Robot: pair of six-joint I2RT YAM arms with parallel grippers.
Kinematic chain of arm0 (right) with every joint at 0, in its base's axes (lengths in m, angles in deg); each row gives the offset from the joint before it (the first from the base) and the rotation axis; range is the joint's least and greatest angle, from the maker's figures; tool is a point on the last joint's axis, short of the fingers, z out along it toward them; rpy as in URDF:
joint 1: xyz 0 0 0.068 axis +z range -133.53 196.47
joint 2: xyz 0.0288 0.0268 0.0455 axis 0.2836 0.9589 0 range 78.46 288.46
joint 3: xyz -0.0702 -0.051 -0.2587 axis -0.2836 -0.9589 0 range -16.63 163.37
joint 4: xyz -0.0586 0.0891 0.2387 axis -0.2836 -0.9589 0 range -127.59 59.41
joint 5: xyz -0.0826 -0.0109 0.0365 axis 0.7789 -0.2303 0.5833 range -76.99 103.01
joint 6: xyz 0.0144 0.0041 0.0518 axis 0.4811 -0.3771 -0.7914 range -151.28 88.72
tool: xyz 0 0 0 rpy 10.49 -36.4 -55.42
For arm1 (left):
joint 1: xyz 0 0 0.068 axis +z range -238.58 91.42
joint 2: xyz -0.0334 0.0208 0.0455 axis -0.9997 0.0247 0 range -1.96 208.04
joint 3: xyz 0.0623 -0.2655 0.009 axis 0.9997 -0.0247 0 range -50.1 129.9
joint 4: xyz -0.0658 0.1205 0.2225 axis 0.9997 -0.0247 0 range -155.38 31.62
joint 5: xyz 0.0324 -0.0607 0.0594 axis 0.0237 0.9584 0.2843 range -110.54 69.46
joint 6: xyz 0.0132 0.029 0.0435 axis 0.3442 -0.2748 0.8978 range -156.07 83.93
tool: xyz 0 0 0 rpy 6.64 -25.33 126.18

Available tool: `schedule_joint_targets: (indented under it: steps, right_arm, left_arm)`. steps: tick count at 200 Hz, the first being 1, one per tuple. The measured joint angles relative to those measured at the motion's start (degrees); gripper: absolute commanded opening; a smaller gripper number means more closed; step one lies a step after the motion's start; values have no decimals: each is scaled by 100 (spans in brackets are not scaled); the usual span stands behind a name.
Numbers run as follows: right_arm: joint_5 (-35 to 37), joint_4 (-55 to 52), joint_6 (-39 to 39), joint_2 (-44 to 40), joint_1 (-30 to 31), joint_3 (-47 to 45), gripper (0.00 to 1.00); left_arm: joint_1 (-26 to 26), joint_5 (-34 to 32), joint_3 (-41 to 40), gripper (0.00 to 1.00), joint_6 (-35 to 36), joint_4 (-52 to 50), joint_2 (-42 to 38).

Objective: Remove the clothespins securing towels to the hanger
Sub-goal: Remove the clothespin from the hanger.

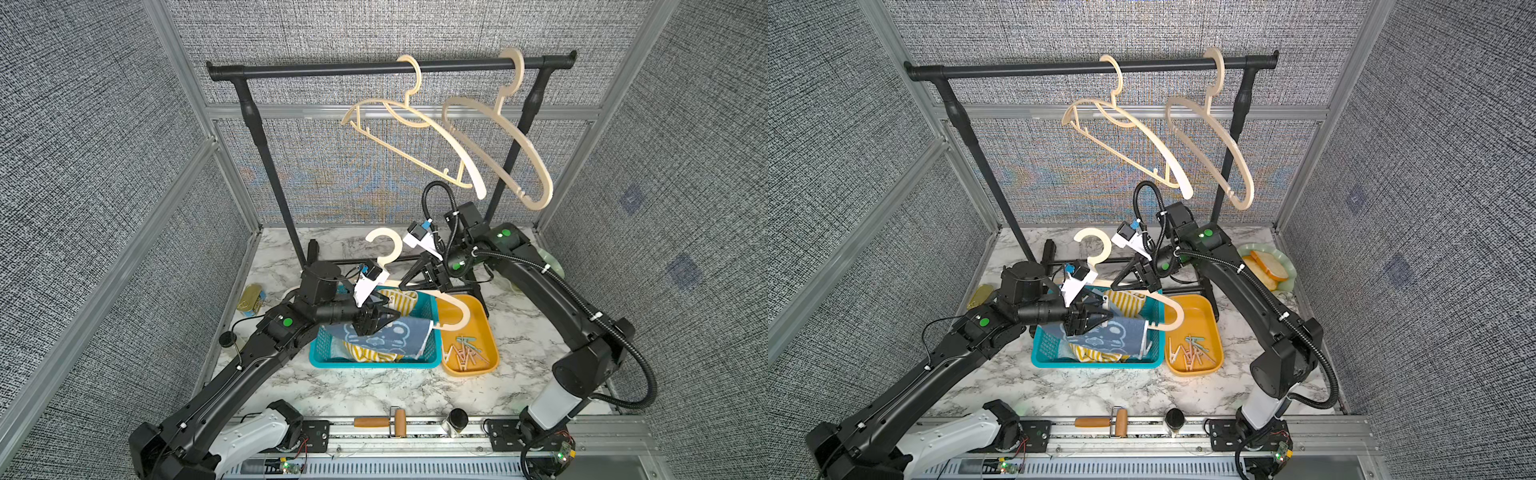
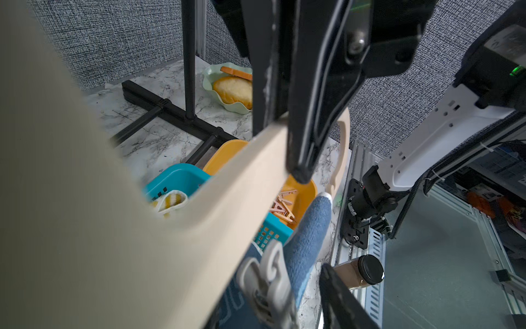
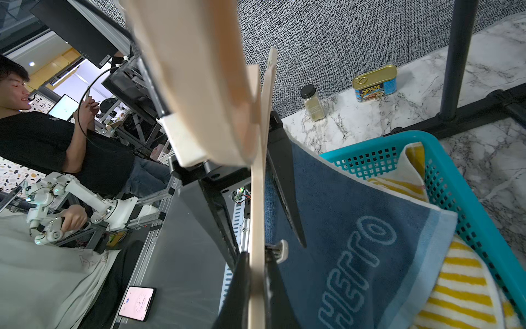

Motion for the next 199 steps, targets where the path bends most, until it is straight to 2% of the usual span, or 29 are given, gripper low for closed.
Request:
schedule_joint_targets:
  steps: [57, 91, 130, 174, 199]
  right_arm:
    - [66, 26, -48, 2, 2, 0, 0]
    - [79, 42, -85, 2, 2, 0, 0]
    - [114, 46, -136, 2, 7, 0, 0]
    - [129, 81, -168, 4, 17, 0, 0]
    - [149, 85, -181, 4, 37, 0, 0]
  left_arm:
    - [17, 179, -33, 46, -33, 260, 127]
    - [42, 260, -37, 37, -44, 284, 144]
    - [63, 275, -37, 32, -55, 284, 151]
    - [76, 321, -42, 17, -96, 286, 149]
    - [81, 378, -42, 3, -118, 310, 151]
